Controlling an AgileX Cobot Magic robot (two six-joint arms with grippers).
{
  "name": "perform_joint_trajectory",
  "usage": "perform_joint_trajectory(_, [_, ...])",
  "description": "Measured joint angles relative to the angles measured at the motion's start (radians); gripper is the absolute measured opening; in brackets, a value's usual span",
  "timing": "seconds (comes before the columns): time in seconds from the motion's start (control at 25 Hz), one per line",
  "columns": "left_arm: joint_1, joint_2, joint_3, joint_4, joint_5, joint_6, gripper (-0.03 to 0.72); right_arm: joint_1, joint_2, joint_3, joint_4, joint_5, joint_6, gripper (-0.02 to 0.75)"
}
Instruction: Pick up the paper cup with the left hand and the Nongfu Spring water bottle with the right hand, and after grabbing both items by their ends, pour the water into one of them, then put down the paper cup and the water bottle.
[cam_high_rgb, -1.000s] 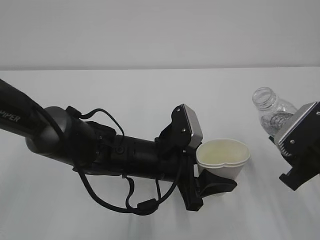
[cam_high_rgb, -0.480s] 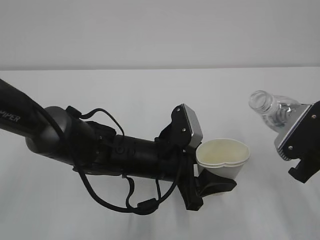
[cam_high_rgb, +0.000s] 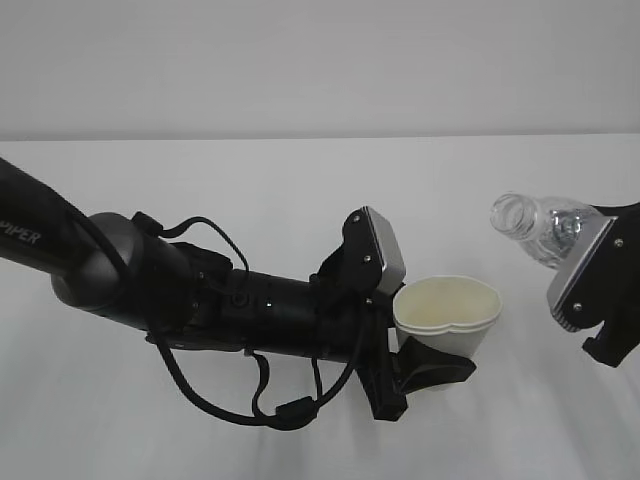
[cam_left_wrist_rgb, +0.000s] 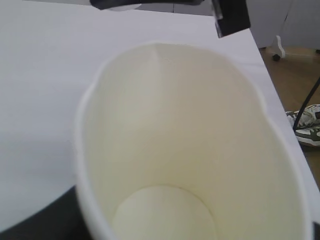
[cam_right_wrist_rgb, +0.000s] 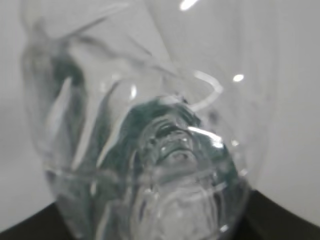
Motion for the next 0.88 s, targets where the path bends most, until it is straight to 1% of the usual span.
perform_joint_trajectory(0.12, [0.0, 0.0, 0.0, 0.0, 0.0, 0.0, 0.425, 0.0, 0.017, 0.0, 0.0, -0.006, -0.057, 0.397])
perform_joint_trajectory(0.48, [0.0, 0.0, 0.0, 0.0, -0.001, 0.0, 0.424, 0.0, 0.064, 0.0, 0.002, -0.072, -0.106, 0.396])
perform_joint_trajectory(0.88, [0.0, 0.0, 0.0, 0.0, -0.002, 0.0, 0.424, 0.0, 0.064, 0.0, 0.002, -0.092, -0.201, 0.396])
